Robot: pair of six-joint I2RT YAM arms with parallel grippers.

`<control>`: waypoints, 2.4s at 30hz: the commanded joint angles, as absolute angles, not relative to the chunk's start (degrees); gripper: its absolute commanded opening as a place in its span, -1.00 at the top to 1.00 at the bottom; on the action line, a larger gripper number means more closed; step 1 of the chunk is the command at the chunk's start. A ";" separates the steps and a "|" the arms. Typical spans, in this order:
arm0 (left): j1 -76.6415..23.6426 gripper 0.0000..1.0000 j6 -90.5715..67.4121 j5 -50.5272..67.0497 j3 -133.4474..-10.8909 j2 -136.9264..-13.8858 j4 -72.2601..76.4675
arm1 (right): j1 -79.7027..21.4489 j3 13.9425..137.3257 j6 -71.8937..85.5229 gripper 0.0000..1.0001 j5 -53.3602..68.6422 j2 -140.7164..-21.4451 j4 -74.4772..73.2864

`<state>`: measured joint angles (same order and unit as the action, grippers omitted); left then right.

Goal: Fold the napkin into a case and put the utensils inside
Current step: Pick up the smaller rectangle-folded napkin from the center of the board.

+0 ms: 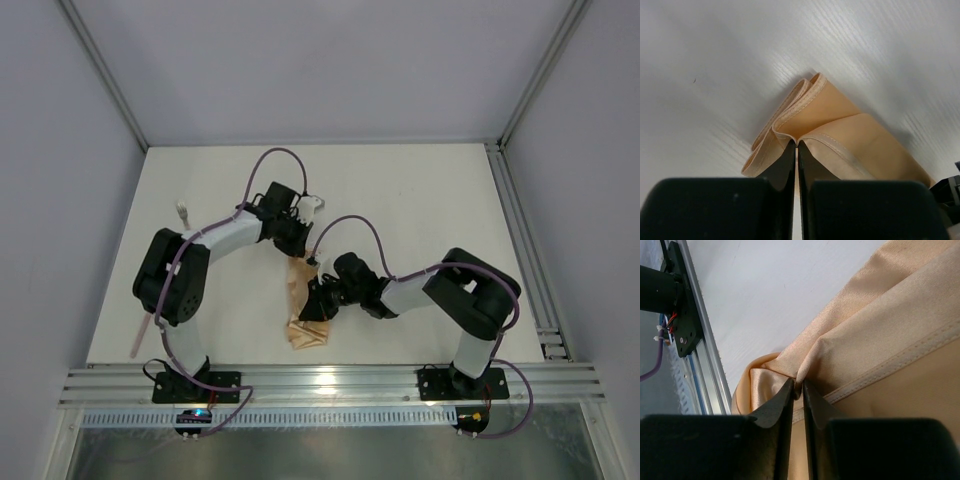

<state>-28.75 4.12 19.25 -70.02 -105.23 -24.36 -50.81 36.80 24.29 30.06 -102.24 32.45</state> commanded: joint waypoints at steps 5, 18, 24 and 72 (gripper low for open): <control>-28.04 1.00 8.09 18.02 -65.92 -101.43 -20.31 | -51.15 41.82 18.90 0.39 27.51 -94.06 22.79; -26.63 1.00 8.44 19.51 -64.34 -100.90 -18.98 | -46.15 39.82 23.71 0.07 14.07 -82.80 13.53; -26.54 1.00 8.17 20.13 -64.25 -100.99 -19.07 | -38.41 37.71 29.70 0.00 17.22 -89.55 17.30; -20.83 -0.04 13.00 21.71 -63.90 -92.18 -33.74 | -35.33 35.33 48.43 0.94 32.61 -114.96 51.15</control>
<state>-20.64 10.52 21.02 -64.64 -92.20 -29.04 -34.83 36.84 50.83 34.17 -115.74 54.92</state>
